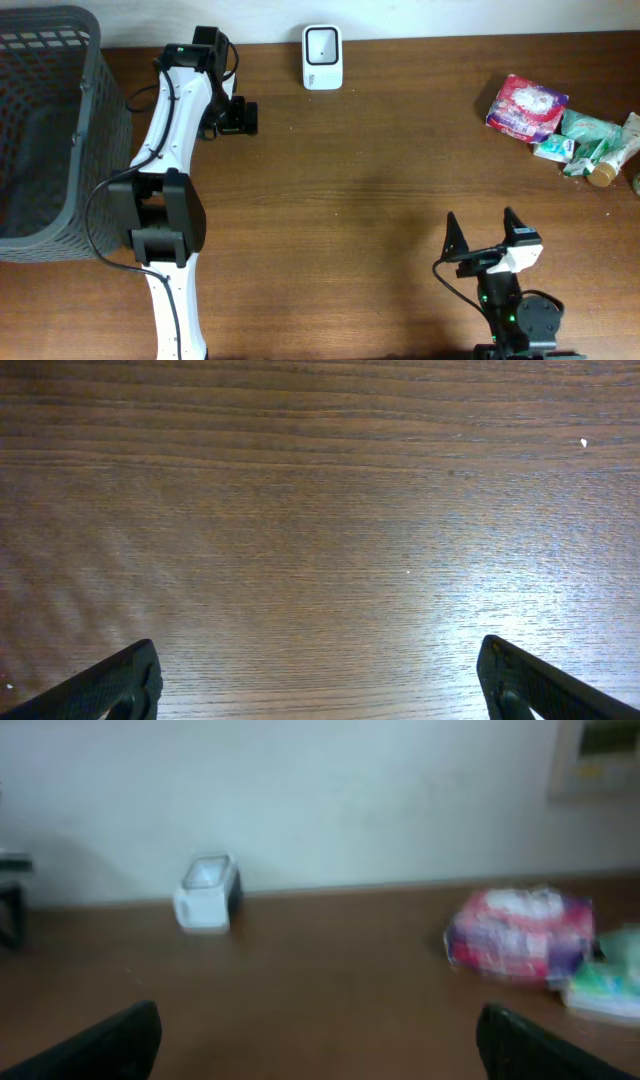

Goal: Scan the item barcode

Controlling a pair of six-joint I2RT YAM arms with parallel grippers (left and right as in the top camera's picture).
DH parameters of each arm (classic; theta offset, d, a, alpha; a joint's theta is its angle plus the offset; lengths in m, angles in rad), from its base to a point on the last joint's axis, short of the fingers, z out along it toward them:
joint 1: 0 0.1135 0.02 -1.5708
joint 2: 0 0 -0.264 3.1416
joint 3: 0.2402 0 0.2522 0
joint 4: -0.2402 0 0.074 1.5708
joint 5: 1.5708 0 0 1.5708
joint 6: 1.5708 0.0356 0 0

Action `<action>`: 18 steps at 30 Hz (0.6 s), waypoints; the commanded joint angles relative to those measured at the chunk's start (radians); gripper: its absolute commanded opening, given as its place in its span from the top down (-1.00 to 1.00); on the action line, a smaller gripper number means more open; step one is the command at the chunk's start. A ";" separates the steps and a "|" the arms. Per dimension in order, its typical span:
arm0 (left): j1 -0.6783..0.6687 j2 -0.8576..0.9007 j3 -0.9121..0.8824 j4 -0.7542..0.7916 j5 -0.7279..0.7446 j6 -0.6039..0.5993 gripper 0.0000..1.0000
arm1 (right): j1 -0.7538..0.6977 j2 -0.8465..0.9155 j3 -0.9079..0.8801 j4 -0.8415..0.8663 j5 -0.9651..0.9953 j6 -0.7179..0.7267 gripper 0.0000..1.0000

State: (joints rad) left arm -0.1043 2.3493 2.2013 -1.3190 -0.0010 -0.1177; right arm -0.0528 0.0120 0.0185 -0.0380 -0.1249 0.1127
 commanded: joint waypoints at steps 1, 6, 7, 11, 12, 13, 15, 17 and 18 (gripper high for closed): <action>0.000 0.015 -0.004 0.002 -0.006 -0.006 -0.98 | -0.006 -0.008 -0.013 -0.038 0.066 -0.045 -0.97; 0.001 0.015 -0.004 0.002 -0.006 -0.005 -0.98 | -0.006 -0.008 -0.013 -0.039 0.068 -0.161 -0.97; 0.001 0.015 -0.004 0.002 -0.007 -0.005 -0.98 | -0.006 -0.008 -0.013 -0.040 0.066 -0.160 -0.97; 0.000 0.015 -0.004 0.002 -0.006 -0.005 -0.98 | -0.006 -0.008 -0.013 -0.037 0.051 -0.154 -0.97; 0.000 0.015 -0.004 0.002 -0.007 -0.005 -0.98 | -0.006 -0.008 -0.013 -0.037 0.051 -0.154 -0.97; 0.000 0.015 -0.004 0.002 -0.006 -0.005 -0.98 | -0.006 -0.008 -0.013 -0.036 0.051 -0.154 -0.97; 0.001 0.015 -0.004 0.002 -0.007 -0.005 -0.98 | -0.006 -0.008 -0.013 -0.036 0.051 -0.154 -0.97; 0.001 0.015 -0.004 0.002 -0.006 -0.006 -0.98 | -0.006 -0.008 -0.013 -0.036 0.051 -0.154 -0.98; 0.000 0.015 -0.004 0.002 -0.006 -0.006 -0.98 | -0.006 -0.008 -0.013 -0.036 0.051 -0.154 -0.97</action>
State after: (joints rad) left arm -0.1043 2.3493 2.2017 -1.3186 -0.0013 -0.1177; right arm -0.0528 0.0120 0.0135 -0.0723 -0.0750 -0.0345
